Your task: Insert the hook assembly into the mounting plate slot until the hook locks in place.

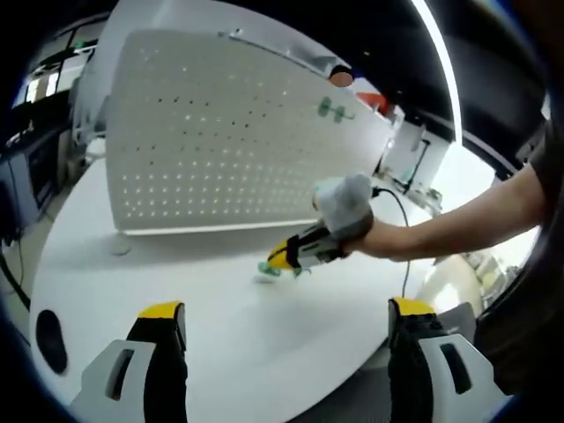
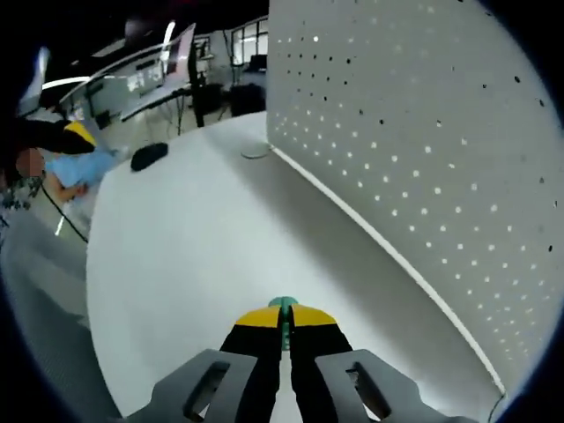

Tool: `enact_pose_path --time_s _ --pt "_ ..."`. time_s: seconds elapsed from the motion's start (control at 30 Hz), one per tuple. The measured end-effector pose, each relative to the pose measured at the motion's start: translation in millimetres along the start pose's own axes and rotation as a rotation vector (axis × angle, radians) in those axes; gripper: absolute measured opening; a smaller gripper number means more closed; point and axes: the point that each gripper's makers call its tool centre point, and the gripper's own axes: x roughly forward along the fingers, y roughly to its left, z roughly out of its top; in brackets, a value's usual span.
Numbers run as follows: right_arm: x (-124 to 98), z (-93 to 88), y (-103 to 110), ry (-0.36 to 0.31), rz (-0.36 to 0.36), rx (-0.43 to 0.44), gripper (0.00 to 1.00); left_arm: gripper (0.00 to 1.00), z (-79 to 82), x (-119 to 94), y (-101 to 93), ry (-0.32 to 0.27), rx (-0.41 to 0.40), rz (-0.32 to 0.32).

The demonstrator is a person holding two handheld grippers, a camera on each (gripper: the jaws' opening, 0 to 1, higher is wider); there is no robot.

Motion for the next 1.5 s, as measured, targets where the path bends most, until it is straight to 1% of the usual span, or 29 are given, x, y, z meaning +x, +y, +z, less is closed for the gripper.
enact_pose_path --time_s 0.07,0.23,0.47,0.53,0.63,0.73,0.87,0.93,0.97,1.0,1.07,1.1,1.17,1.3,1.33,1.37,1.4,1.43,1.47,1.5 --pt "-4.2 3.7 -2.0 -0.018 -0.006 0.039 0.0 0.97 1.0 -0.2 -0.1 -0.002 0.001 0.0" --pt "-20.3 17.4 -7.7 -0.078 -0.032 0.079 0.0 0.97 5.0 -3.2 -1.8 -0.012 0.011 0.002" --pt "-38.1 29.1 -8.7 -0.126 -0.061 0.082 0.0 0.97 11.3 -7.7 -5.0 -0.031 0.026 0.004" --pt "-41.5 30.0 -6.4 -0.129 -0.064 0.063 0.0 0.97 13.1 -8.9 -6.8 -0.035 0.032 0.002" --pt "-47.5 31.5 -5.1 -0.131 -0.063 0.056 0.0 0.97 15.4 -9.1 -11.4 -0.038 0.049 -0.006" --pt "-56.4 37.4 -4.1 -0.154 -0.071 0.059 0.0 0.97 17.4 -8.5 -17.3 -0.043 0.061 -0.016" --pt "-72.2 49.6 2.2 -0.204 -0.071 0.089 0.0 0.97 19.0 -7.9 -27.7 -0.05 0.069 -0.033" --pt "-80.3 59.9 10.2 -0.258 -0.052 0.102 0.0 0.97 19.5 -6.5 -34.2 -0.051 0.079 -0.045" --pt "-83.0 63.2 15.1 -0.272 -0.036 0.108 0.0 0.97 19.5 -5.9 -36.8 -0.05 0.084 -0.051" --pt "-86.5 63.0 17.6 -0.262 -0.042 0.102 0.0 0.97 19.2 -4.9 -40.8 -0.049 0.093 -0.06" --pt "-92.2 67.7 24.8 -0.274 -0.039 0.083 0.0 0.97 18.4 -2.8 -46.6 -0.045 0.108 -0.072" --pt "-95.4 70.8 27.6 -0.289 -0.033 0.095 0.0 0.97 18.1 -2.0 -48.0 -0.043 0.112 -0.075" --pt "-103.3 77.7 36.6 -0.325 -0.007 0.153 0.0 0.97 18.2 -0.3 -50.7 -0.042 0.116 -0.082" --pt "-118.6 87.7 55.5 -0.39 0.038 0.241 0.0 0.96 19.8 2.1 -50.0 -0.039 0.123 -0.081" --pt "-122.4 90.1 60.7 -0.405 0.05 0.252 0.0 0.95 20.7 2.7 -49.3 -0.042 0.124 -0.081" --pt "-126.8 91.9 64.3 -0.418 0.049 0.246 0.0 0.94 21.6 3.4 -48.5 -0.042 0.122 -0.082" --pt "-133.6 97.2 70.3 -0.451 0.049 0.229 0.0 0.94 22.5 4.0 -47.4 -0.042 0.119 -0.081" --pt "-139.0 98.4 76.9 -0.457 0.055 0.228 0.0 0.93 23.5 4.6 -45.5 -0.043 0.12 -0.074" --pt "-142.8 100.1 81.5 -0.467 0.063 0.234 0.0 0.93 23.8 5.0 -43.6 -0.042 0.123 -0.069" --pt "-148.9 103.9 88.1 -0.489 0.076 0.244 0.0 0.91 24.2 5.4 -41.7 -0.041 0.123 -0.064"
